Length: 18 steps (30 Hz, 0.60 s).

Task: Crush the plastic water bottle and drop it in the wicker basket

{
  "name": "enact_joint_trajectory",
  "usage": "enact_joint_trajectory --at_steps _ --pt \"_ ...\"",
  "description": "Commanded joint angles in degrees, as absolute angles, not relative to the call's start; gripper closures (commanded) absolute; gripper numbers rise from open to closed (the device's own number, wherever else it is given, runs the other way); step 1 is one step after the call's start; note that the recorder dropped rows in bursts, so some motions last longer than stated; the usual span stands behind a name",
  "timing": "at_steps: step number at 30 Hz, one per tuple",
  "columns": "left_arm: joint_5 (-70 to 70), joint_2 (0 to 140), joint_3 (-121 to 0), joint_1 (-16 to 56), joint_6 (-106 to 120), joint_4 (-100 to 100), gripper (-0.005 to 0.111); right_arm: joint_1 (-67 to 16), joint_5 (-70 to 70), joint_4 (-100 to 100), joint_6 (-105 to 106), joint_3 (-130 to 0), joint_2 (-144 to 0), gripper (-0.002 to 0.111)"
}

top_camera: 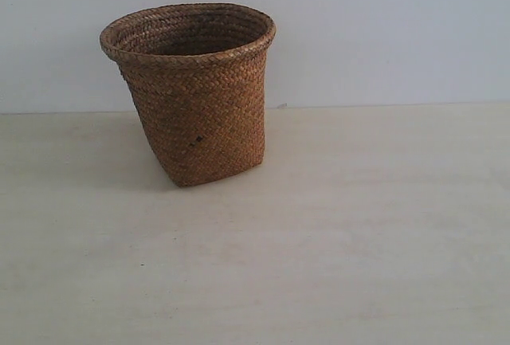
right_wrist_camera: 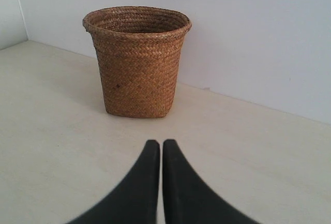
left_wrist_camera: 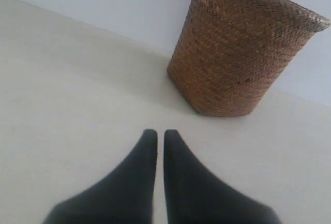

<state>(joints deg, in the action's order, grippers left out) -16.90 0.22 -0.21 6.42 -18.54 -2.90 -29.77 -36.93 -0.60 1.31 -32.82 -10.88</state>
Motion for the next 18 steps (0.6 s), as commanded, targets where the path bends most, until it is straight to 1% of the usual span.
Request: enact_joint_trajectory --at_steps 1,7,18 --pt "-17.0 0.0 0.0 6.3 -9.5 -8.2 0.103 -29.7 -35.0 -1.0 1.4 -32.7 -10.5 0.108" --pt "-16.7 0.0 0.0 6.3 8.7 -9.4 0.103 -29.7 -35.0 -1.0 1.4 -32.7 -10.5 0.108" --pt "-16.3 0.0 0.0 6.3 6.9 -8.2 0.103 -29.7 -35.0 -1.0 1.4 -32.7 -10.5 0.108"
